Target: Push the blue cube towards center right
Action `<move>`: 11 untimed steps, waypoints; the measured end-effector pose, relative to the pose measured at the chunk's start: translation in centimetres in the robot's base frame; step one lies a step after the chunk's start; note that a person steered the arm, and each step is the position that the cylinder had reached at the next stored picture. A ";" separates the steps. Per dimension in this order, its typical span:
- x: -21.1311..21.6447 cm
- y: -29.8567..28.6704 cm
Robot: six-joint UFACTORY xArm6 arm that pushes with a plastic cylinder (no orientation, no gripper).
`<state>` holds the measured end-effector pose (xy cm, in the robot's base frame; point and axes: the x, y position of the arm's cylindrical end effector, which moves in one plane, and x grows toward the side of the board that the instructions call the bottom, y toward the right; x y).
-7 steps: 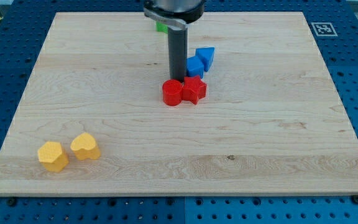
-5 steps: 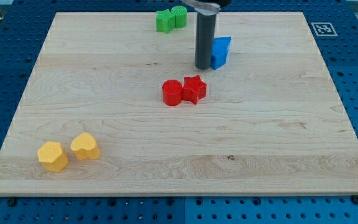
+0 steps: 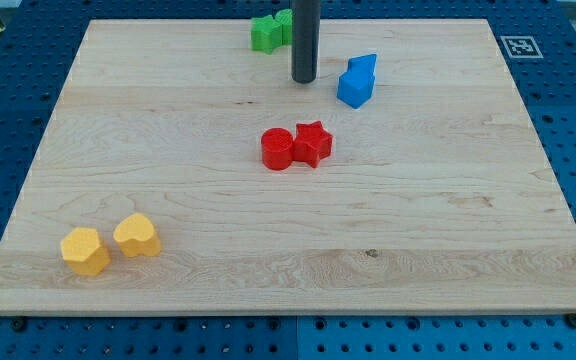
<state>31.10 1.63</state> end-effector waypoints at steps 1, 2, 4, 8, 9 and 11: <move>2.1 0.3; 3.5 2.7; 3.2 3.9; 1.5 3.4; 2.3 5.6; 2.7 13.1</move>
<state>33.79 14.68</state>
